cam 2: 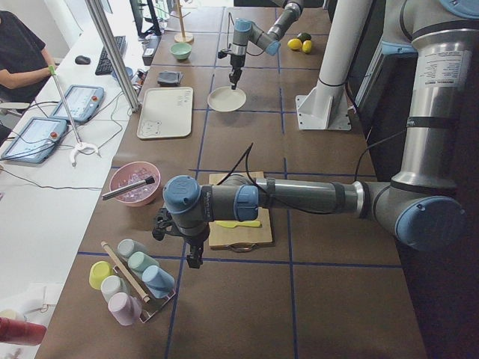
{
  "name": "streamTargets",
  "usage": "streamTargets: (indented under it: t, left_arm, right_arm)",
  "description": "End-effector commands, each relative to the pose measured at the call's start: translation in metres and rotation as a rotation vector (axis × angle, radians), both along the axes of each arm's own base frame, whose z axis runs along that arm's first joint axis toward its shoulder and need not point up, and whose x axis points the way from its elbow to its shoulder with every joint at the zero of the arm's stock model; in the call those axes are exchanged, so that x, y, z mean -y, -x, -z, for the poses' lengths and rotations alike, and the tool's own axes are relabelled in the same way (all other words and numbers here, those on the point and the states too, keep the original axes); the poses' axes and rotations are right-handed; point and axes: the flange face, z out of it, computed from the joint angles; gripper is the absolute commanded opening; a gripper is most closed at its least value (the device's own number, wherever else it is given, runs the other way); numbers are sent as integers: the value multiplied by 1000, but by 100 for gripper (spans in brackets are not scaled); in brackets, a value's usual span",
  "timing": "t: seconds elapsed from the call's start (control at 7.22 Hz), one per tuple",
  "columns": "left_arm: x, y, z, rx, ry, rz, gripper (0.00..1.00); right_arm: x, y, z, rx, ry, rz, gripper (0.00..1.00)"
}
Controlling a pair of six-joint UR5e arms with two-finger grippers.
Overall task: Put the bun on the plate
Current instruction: 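Carry the white plate with the right gripper to the table center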
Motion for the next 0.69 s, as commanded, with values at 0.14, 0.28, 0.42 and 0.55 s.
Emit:
streamTargets:
  t: [0.14, 0.28, 0.42, 0.55]
  left_arm:
    - [0, 0, 0, 0, -1, 0, 100]
    - [0, 0, 0, 0, -1, 0, 100]
    - [0, 0, 0, 0, -1, 0, 100]
    - [1, 0, 2, 0, -4, 0, 100]
  right_arm:
    - [-16, 18, -5, -36, 8, 9, 2]
    - [-16, 18, -8, -40, 9, 10, 12]
    - [-16, 18, -7, -38, 7, 12, 51]
    - [-16, 17, -10, -44, 1, 15, 90]
